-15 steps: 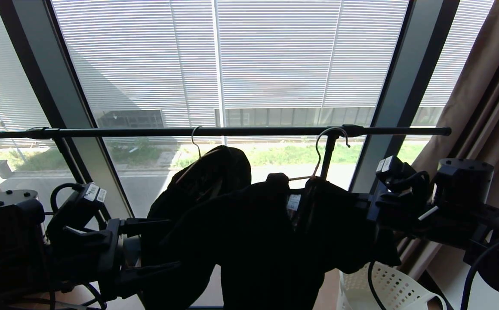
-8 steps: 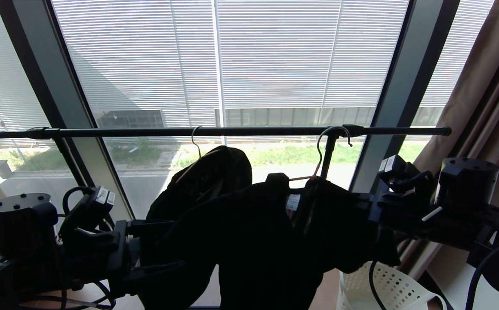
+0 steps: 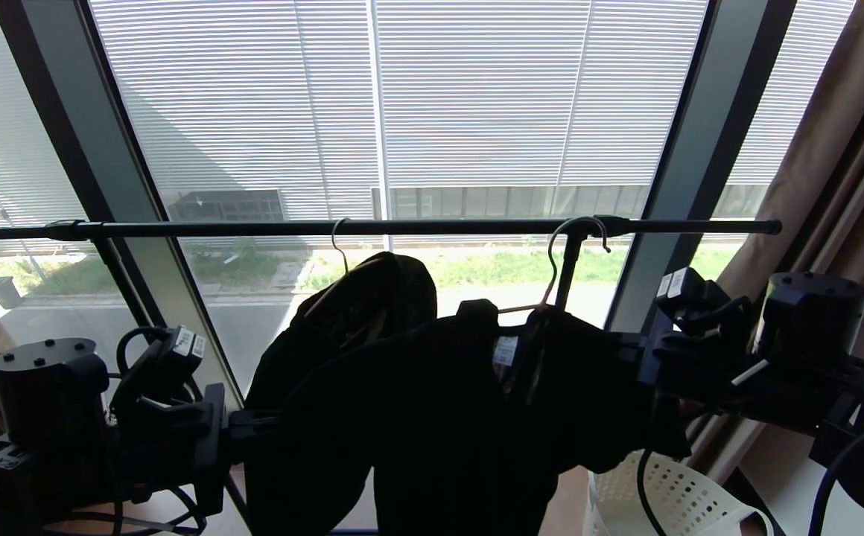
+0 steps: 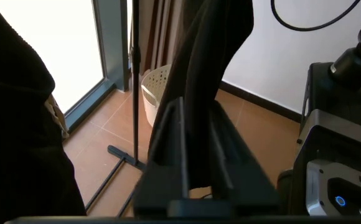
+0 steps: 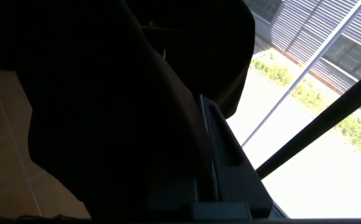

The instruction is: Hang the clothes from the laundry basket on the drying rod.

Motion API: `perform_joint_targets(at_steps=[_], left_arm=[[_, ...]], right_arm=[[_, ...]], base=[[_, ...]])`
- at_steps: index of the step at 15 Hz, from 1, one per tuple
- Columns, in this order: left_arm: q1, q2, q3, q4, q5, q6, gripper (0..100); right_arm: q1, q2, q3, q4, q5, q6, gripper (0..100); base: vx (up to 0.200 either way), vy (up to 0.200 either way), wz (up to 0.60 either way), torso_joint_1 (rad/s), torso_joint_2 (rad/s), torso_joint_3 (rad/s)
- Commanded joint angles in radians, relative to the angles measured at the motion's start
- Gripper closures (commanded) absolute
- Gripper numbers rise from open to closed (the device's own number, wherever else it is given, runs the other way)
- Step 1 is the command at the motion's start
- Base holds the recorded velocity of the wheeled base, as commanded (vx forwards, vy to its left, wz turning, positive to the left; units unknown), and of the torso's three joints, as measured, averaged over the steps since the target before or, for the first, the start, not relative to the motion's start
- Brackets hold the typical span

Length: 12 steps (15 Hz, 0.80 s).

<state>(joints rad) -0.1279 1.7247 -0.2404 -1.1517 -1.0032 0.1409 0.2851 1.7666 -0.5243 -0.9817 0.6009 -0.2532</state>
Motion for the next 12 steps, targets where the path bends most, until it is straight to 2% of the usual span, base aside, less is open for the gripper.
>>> perform_joint_targets(at_steps=[1,3,7,11,12], left_arm=[[0.001,0.007,0.016,-0.020,0.000,0.006,100],[0.002,0.029,0.032,-0.069,0.000,0.005,100],[0.005,0.093,0.073,-0.214,0.000,0.002,100],[0.005,0.171,0.132,-0.414,0.000,-0.003,100],[0.004,0.187,0.144,-0.419,0.000,-0.003,100]], right_arm=[[-0.004,0.005,0.001,-0.002,0.000,0.000,100],[-0.029,0.013,-0.007,-0.003,0.007,0.000,100],[-0.112,0.013,-0.007,-0.003,0.178,0.000,100],[-0.146,0.024,-0.019,-0.003,0.188,-0.001,100],[-0.153,0.030,-0.022,-0.006,0.189,-0.001,100]], base=[[0.000,0.000,0.00,0.000,0.00,0.000],[0.000,0.000,0.00,0.000,0.00,0.000],[0.000,0.000,0.00,0.000,0.00,0.000],[0.000,0.000,0.00,0.000,0.00,0.000],[0.000,0.000,0.00,0.000,0.00,0.000]])
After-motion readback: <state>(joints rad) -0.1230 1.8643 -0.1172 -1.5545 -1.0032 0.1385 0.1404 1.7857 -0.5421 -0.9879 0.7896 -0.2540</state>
